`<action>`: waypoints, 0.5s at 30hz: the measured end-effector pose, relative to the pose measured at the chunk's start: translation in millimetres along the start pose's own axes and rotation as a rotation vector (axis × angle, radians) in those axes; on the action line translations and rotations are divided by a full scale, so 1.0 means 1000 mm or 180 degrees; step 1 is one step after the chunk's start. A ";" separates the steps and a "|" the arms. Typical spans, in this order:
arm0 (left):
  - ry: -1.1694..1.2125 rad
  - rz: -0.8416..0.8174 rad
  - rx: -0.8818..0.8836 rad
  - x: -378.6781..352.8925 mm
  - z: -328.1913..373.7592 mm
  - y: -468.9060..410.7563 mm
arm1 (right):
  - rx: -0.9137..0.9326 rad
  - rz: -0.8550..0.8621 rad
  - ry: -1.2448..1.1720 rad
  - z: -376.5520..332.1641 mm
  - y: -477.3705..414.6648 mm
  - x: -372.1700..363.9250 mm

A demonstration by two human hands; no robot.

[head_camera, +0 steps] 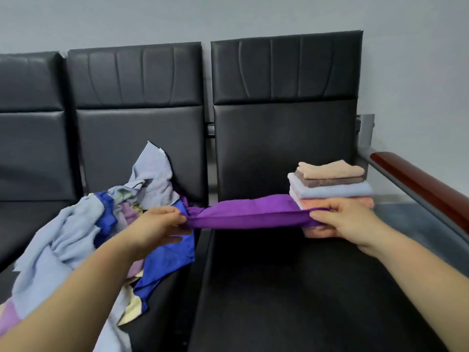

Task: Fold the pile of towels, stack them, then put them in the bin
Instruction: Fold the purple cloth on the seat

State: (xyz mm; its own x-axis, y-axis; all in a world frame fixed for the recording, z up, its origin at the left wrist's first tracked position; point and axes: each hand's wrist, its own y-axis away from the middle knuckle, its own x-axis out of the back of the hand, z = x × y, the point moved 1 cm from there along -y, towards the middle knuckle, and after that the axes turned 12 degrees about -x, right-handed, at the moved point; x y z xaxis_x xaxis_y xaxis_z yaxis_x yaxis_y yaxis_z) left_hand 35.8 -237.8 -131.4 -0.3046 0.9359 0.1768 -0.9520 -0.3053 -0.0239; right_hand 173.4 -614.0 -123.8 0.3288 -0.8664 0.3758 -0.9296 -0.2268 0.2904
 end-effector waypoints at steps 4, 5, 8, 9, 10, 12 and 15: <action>-0.1436 -0.0706 0.0506 -0.012 -0.043 0.018 | -0.0065 0.0000 0.1447 0.047 0.003 -0.008; -0.1437 -0.0671 0.0470 -0.014 -0.048 0.021 | -0.0042 -0.0024 0.1477 0.051 0.003 -0.010; -0.1143 -0.0262 0.0199 -0.019 -0.055 0.023 | 0.0270 0.0019 0.1277 0.055 0.003 -0.017; -0.0925 -0.0144 0.0136 -0.021 -0.055 0.022 | 0.0382 0.0034 0.1185 0.057 0.002 -0.020; -0.0622 -0.0046 0.0150 -0.025 -0.054 0.021 | 0.0444 0.0028 0.1142 0.058 0.002 -0.021; -0.0053 0.0051 0.0395 -0.029 -0.054 0.021 | 0.0361 -0.0055 0.1336 0.059 0.003 -0.023; -0.0133 -0.0174 0.0976 -0.028 -0.059 0.029 | -0.0150 -0.0305 0.1589 0.063 0.008 -0.019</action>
State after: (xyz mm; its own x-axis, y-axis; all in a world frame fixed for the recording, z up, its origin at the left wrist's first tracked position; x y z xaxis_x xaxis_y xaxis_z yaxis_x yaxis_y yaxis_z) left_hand 14.9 -262.4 -195.5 -0.2457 0.9463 0.2100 -0.9110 -0.2994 0.2835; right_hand 149.3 -626.9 -183.7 0.4624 -0.5218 0.7168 -0.8866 -0.2647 0.3792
